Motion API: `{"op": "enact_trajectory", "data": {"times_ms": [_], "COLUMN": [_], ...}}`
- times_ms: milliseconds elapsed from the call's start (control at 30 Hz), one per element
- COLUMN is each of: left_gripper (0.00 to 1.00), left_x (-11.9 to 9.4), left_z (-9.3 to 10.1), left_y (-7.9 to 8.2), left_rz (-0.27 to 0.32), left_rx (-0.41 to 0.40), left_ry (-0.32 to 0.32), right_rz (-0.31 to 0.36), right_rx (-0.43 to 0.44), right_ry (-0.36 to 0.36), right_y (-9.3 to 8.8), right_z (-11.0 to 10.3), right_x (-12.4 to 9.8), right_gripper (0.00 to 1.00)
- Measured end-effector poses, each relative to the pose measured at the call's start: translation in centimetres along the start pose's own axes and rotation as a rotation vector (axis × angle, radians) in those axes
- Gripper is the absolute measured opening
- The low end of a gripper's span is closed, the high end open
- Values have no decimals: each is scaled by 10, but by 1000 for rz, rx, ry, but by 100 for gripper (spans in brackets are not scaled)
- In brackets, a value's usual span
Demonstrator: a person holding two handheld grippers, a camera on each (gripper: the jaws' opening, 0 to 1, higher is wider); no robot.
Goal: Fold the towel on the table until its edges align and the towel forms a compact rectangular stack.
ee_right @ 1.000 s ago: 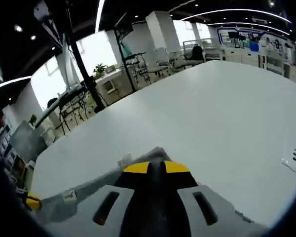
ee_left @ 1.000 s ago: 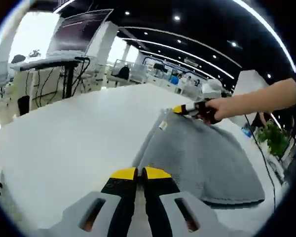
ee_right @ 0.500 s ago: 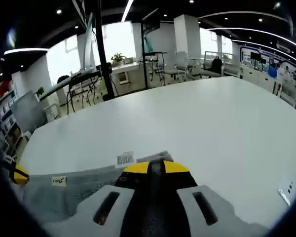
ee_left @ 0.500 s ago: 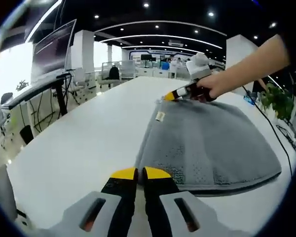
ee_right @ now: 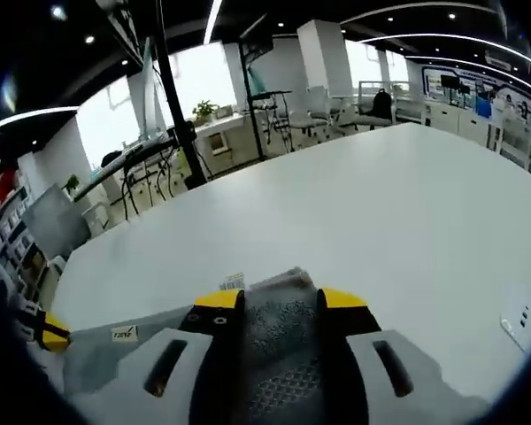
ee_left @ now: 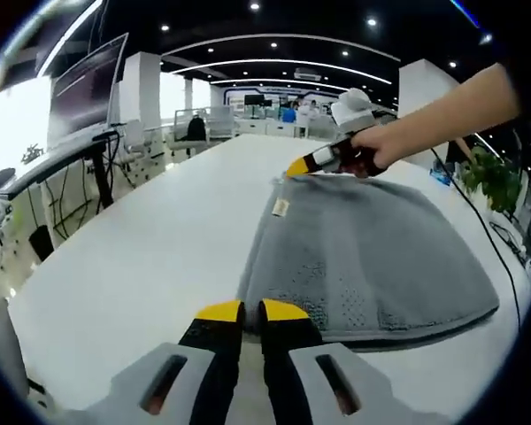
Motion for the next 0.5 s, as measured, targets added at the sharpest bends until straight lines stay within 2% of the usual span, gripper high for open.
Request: {"op": "enact_trajectory", "data": {"times_ms": [33,100,233,500], "left_gripper": [17,21,23,27], "left_x": [-2,-4,-6,-8], "left_z": [2,7,18,32], "left_y": [3,9,19,35], "left_rz": [25,36,57,77], "left_rx": [-19,-36,-23,-13], "left_ry": [-14,-31,-62,-98], "right_rz": [1,4,14,7], "right_rx": [4,10,44,57], "right_ry": [-9,-21,-43,-55], "right_y": [0,0,1,1], "right_z": [3,8,12,23], "right_x": [-6,-14,-36,-57], "right_gripper": [35,36,36,36]}}
Point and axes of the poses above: the point that each gripper's makers call its tool centre point, and the gripper's own axes: x roughly forward along the fingers, z roughly to its right, y roughly out of its top, the point moved 3 cm from there along -x, roughly backward along the fingers, and after that the axes turned 1 degree about z, right-handed, at the moved point
